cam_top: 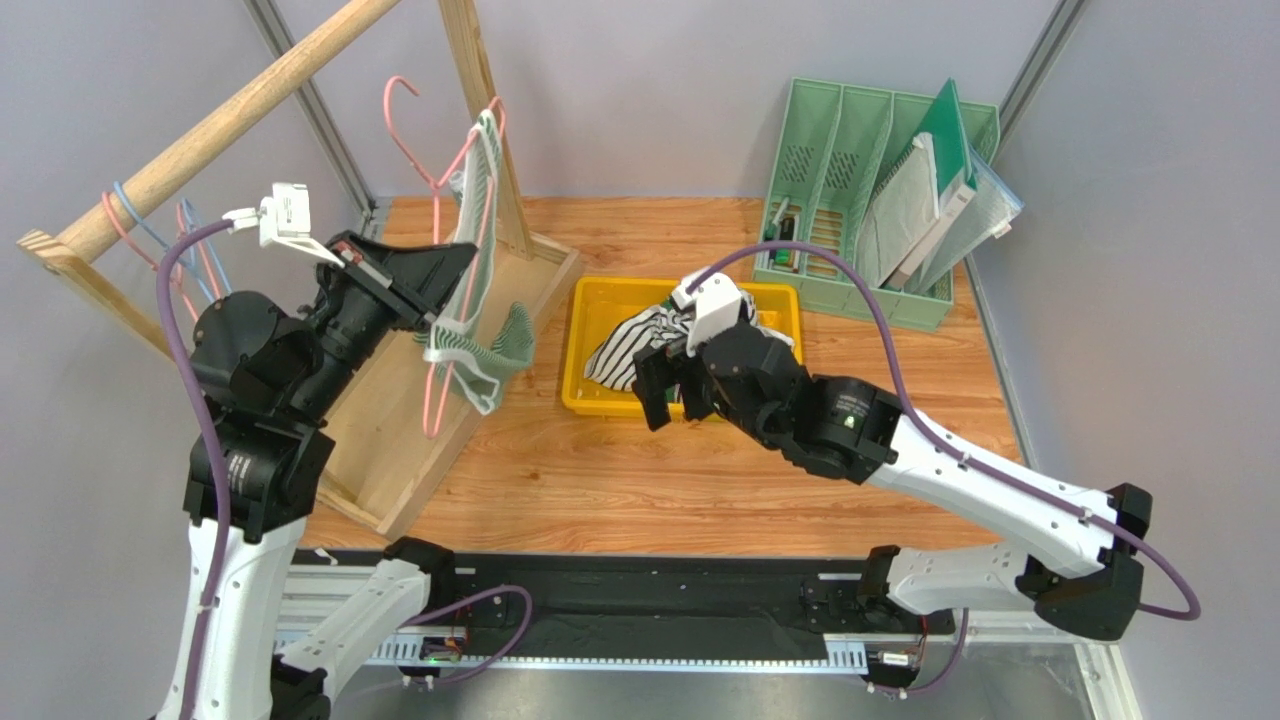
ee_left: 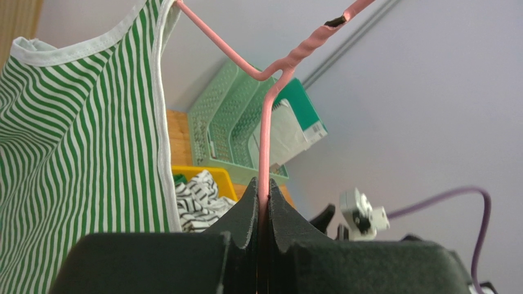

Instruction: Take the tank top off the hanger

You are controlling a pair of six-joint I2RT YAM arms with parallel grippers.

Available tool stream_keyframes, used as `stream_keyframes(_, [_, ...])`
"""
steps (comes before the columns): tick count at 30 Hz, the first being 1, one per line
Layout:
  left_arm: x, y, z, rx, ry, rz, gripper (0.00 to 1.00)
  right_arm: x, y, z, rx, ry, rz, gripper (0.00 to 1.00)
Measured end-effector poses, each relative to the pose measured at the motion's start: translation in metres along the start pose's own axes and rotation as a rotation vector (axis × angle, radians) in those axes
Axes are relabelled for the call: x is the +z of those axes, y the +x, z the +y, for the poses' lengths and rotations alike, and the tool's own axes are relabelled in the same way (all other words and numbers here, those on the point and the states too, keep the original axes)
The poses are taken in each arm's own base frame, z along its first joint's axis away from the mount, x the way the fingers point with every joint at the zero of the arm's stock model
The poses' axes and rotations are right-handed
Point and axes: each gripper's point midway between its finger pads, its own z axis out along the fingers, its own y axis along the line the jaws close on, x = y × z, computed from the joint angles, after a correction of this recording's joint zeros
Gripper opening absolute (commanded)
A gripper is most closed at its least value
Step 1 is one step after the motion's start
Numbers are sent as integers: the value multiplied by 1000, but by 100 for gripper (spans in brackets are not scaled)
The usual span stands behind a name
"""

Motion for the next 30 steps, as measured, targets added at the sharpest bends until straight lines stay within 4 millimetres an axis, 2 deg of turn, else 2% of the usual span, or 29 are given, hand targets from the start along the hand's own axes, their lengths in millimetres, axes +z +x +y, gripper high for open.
stream_keyframes(5, [-17, 27, 0, -16, 44, 80, 0, 17, -61, 15, 50, -93, -85, 95])
stream_keyframes(8, [-25, 40, 3, -35, 51, 115, 0, 26, -100, 20, 80, -135, -145, 83])
stream_keyframes(10, [-31, 46, 4, -45, 52, 131, 0, 32, -129, 27, 90, -174, -198, 80])
stream_keyframes(16, [-38, 56, 2, -64, 75, 163, 0, 57, -182, 54, 84, -274, -282, 78])
stream_keyframes(21, [-38, 63, 4, -73, 77, 188, 0, 78, -183, 73, 65, -344, -264, 71])
stream_keyframes(24, [-39, 65, 4, -75, 77, 199, 0, 88, -176, 76, 58, -345, -243, 63])
stream_keyframes(27, [-43, 65, 3, -74, 83, 198, 0, 93, -174, 75, 54, -342, -236, 62])
stream_keyframes(30, [-46, 64, 1, -71, 91, 193, 0, 98, -173, 75, 55, -338, -234, 54])
